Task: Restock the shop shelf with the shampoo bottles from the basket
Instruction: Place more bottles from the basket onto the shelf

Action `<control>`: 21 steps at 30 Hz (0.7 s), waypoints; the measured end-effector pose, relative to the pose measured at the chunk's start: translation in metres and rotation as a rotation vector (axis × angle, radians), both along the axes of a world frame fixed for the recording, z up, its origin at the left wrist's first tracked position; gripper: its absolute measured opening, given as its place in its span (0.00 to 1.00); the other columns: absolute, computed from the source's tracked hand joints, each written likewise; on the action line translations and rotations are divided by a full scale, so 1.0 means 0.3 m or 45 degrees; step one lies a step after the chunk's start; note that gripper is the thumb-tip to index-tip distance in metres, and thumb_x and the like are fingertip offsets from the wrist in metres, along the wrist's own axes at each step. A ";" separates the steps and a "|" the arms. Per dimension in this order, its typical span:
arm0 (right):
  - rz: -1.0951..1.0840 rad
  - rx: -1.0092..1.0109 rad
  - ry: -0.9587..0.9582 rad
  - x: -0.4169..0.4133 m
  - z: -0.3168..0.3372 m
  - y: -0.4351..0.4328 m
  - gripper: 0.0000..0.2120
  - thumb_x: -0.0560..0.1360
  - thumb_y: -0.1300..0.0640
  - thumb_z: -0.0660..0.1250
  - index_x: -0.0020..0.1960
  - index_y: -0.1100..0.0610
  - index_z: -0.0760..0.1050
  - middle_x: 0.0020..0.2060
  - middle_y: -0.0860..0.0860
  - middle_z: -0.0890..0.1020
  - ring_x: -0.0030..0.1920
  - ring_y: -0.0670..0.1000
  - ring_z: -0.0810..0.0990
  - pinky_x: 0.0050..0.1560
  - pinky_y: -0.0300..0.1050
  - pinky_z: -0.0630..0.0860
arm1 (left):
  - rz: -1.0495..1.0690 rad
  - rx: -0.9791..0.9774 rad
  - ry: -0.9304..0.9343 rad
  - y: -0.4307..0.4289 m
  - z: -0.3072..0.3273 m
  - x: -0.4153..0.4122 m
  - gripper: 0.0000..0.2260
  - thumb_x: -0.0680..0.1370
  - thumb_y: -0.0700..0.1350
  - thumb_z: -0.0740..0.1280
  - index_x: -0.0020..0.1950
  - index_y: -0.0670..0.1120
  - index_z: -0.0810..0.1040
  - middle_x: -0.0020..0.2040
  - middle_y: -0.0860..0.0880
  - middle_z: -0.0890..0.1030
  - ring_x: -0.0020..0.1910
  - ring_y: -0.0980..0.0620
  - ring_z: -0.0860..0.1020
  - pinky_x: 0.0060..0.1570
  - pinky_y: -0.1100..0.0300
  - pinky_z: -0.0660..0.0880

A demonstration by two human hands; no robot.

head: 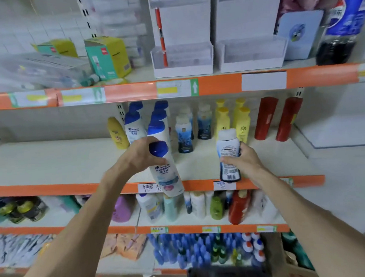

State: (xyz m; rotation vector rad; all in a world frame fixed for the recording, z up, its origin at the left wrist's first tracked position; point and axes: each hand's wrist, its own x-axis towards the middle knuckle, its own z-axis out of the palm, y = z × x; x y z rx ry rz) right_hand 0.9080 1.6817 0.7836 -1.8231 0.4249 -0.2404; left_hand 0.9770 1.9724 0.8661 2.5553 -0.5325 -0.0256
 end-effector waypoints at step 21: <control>-0.151 0.050 -0.070 0.309 -0.086 0.148 0.21 0.69 0.62 0.78 0.59 0.58 0.75 0.53 0.54 0.83 0.48 0.51 0.82 0.48 0.45 0.78 | 0.097 -0.230 -0.047 0.245 -0.067 0.388 0.24 0.66 0.42 0.79 0.54 0.47 0.70 0.58 0.44 0.75 0.51 0.48 0.77 0.52 0.61 0.74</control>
